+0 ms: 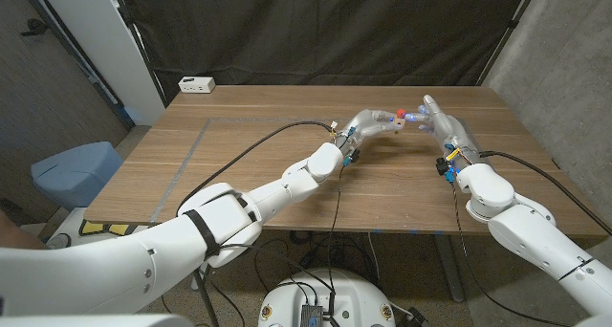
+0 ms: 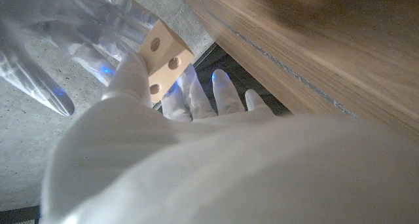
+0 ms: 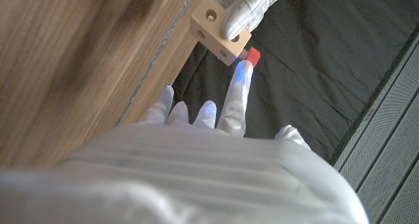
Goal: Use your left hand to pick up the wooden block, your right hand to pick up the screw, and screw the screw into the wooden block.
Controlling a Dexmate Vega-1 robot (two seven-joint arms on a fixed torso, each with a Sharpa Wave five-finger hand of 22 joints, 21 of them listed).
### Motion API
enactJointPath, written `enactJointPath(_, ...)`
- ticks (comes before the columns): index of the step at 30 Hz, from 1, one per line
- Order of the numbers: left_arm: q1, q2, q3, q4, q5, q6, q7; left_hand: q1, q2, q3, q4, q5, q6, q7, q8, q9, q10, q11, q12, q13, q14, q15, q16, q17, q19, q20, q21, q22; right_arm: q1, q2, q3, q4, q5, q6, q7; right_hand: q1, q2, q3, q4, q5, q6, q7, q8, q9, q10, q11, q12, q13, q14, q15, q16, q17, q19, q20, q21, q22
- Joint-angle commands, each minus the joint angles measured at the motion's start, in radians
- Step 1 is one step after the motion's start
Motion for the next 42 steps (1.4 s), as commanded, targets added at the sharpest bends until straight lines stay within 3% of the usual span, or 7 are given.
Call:
enactJointPath(1, 0.006, 0.010, -0.005, -0.016, 0.002, 0.003, 0.000, 0.044, 0.062, 0.028, 0.025, 0.007, 0.093, 0.021, 0.007, 0.002, 0.017, -0.004, 0.005, 0.016, 0.006, -0.090, -0.003, 0.005, 0.008, 0.000, 0.002, 0.004, 0.007, 0.011, 0.000, 0.007, -0.009, -0.010, -0.014, 0.011, -0.002, 0.001, 0.001, 0.004, -0.029, -0.007, -0.014, 0.003, -0.009, 0.009, -0.005, 0.001, 0.003, 0.004, 0.001, 0.003, 0.012, 0.002, 0.000, 0.004)
enactJointPath(6, 0.006, 0.011, -0.006, -0.015, 0.003, 0.001, 0.000, 0.044, 0.062, 0.028, 0.025, 0.007, 0.093, 0.018, 0.007, 0.002, 0.018, -0.004, 0.006, 0.016, 0.007, -0.092, -0.002, 0.005, 0.008, 0.000, 0.002, 0.004, 0.014, 0.010, -0.002, 0.012, -0.009, -0.011, -0.009, 0.011, -0.004, 0.000, 0.001, 0.004, -0.059, -0.010, -0.025, 0.004, -0.019, 0.013, -0.008, 0.002, -0.003, 0.010, -0.002, 0.003, 0.011, 0.003, -0.001, 0.004)
enactJointPath(11, 0.005, 0.010, -0.007, -0.013, 0.003, -0.001, -0.001, 0.044, 0.061, 0.027, 0.025, 0.007, 0.093, 0.018, 0.007, 0.002, 0.018, -0.004, 0.006, 0.016, 0.007, -0.093, -0.002, 0.005, 0.008, -0.001, 0.002, 0.004, 0.020, 0.007, -0.003, 0.013, -0.009, -0.015, -0.004, 0.008, -0.007, -0.002, 0.002, 0.003, -0.089, -0.008, -0.033, 0.005, -0.040, 0.012, -0.013, 0.002, -0.013, 0.012, -0.006, 0.004, -0.003, -0.019, -0.005, 0.005)
enactJointPath(21, 0.002, 0.010, -0.007, -0.007, 0.002, -0.005, -0.006, 0.044, 0.061, 0.028, 0.025, 0.007, 0.092, 0.018, 0.007, 0.002, 0.017, -0.004, 0.005, 0.016, 0.007, -0.092, -0.002, 0.004, 0.008, 0.000, 0.002, 0.004, 0.036, 0.007, -0.011, 0.028, -0.005, -0.006, 0.015, 0.001, -0.012, -0.007, 0.005, 0.001, -0.159, -0.021, -0.044, 0.007, -0.074, 0.012, -0.017, 0.002, -0.030, 0.016, -0.010, 0.006, -0.014, -0.033, -0.006, 0.005)
enactJointPath(31, 0.012, 0.020, -0.007, -0.034, 0.005, 0.006, -0.006, 0.043, 0.063, 0.028, 0.026, 0.007, 0.089, 0.021, 0.006, 0.002, 0.016, -0.004, 0.005, 0.016, 0.007, -0.091, -0.002, 0.005, 0.008, 0.001, 0.002, 0.004, 0.060, -0.002, -0.026, 0.047, 0.008, 0.006, 0.060, -0.011, -0.017, -0.014, 0.011, 0.000, -0.250, -0.031, -0.048, 0.008, -0.122, 0.016, -0.019, 0.002, -0.063, 0.027, -0.016, 0.007, -0.032, -0.033, -0.007, 0.005)
enactJointPath(42, 0.027, 0.034, -0.009, -0.076, 0.012, 0.026, -0.003, 0.043, 0.061, 0.028, 0.025, 0.007, 0.091, 0.019, 0.006, 0.002, 0.017, -0.004, 0.005, 0.016, 0.008, -0.092, -0.002, 0.004, 0.008, 0.000, 0.002, 0.004, 0.078, -0.018, -0.037, 0.058, 0.022, 0.014, 0.101, -0.021, -0.021, -0.021, 0.015, -0.001, -0.299, -0.044, -0.045, 0.007, -0.158, 0.019, -0.019, 0.002, -0.089, 0.033, -0.019, 0.008, -0.057, -0.025, -0.011, 0.005)
